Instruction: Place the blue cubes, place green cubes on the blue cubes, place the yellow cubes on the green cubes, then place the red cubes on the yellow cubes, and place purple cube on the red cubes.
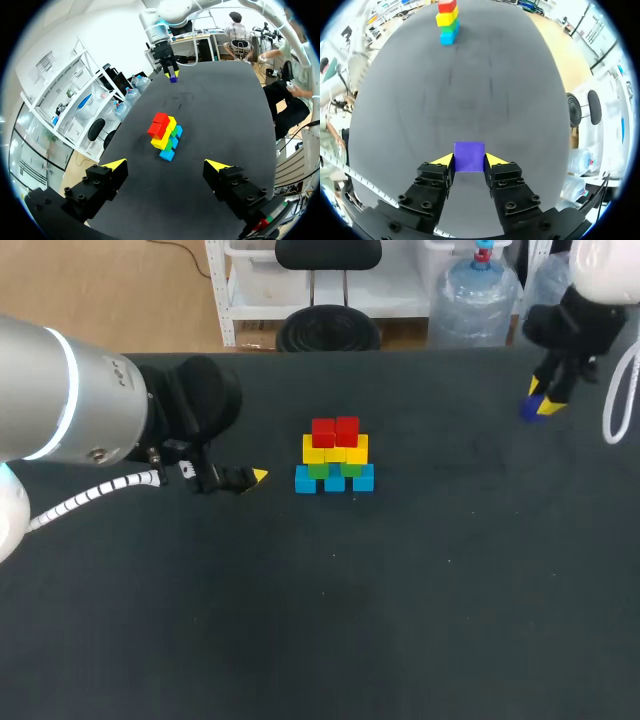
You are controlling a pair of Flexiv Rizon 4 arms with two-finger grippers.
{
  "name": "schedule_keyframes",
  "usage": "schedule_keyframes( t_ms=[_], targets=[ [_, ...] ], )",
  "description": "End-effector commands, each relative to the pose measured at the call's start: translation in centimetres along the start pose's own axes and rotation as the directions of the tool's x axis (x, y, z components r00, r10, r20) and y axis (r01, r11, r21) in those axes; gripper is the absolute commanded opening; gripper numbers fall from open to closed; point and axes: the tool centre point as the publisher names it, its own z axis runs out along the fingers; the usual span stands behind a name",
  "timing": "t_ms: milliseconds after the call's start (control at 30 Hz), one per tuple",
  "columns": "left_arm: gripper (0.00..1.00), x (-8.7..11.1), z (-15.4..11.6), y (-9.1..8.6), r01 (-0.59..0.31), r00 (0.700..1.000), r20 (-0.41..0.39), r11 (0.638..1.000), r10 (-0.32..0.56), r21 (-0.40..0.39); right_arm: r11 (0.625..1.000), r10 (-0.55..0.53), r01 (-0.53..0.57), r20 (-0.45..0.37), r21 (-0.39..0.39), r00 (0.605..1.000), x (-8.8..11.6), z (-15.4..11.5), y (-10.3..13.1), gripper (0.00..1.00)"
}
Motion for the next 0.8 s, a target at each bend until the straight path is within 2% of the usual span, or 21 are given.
schedule_keyframes(
  t_ms=[33, 367, 800],
  targets=[
    [1.00, 0.0, 0.1, -0.1, 0.001, 1.000, -0.001, 1.000, -0.001, -0.006, 0.996, 0.009, -0.008, -0.012, 0.091, 1.000, -1.6, -1.9, 3.0, 0.00],
    [1.00, 0.0, 0.1, -0.1, 0.001, 1.000, -0.001, 1.000, -0.001, -0.006, 0.989, 0.030, -0.023, -0.046, 0.146, 0.998, -6.1, -5.5, 5.4, 0.00],
    [1.00, 0.0, 0.1, -0.1, 0.001, 1.000, -0.001, 1.000, -0.001, -0.006, 0.988, 0.054, -0.047, -0.041, 0.146, 0.998, -11.9, -5.8, 6.9, 0.00]
  ],
)
